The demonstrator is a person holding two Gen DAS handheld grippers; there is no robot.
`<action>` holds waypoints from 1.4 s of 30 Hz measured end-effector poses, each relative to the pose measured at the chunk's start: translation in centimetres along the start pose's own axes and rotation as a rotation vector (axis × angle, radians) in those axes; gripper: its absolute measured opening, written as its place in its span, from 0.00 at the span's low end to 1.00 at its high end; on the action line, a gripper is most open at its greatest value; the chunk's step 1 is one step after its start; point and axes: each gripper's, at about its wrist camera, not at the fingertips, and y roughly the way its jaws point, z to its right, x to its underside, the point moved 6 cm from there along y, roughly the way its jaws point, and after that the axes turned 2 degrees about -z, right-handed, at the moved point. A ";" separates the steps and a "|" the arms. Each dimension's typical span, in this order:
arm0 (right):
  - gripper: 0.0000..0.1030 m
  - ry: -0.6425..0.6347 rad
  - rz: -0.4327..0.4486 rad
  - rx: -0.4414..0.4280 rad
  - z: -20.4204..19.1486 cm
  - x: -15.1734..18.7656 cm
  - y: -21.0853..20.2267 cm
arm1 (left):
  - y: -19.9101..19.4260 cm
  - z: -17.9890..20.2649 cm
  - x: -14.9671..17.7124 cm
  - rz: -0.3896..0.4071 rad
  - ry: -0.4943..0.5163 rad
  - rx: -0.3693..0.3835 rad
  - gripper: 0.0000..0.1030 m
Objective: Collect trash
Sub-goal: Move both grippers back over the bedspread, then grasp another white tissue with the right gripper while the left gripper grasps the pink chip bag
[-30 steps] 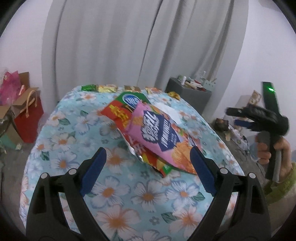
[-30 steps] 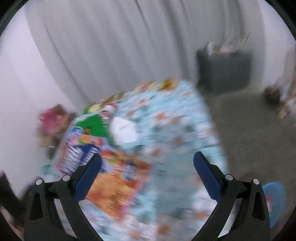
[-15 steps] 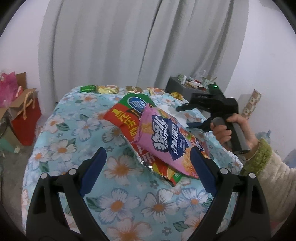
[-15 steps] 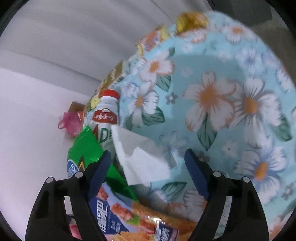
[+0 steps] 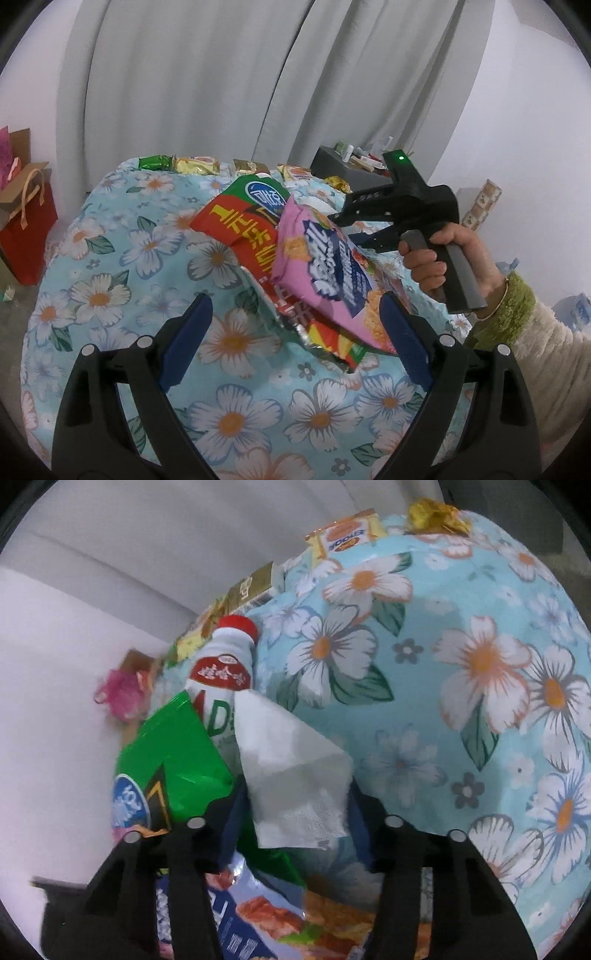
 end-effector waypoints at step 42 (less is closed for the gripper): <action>0.05 0.163 0.312 -0.006 7.2 11.1 -11.6 | 0.6 4.3 2.5 -0.066 0.089 0.122 0.85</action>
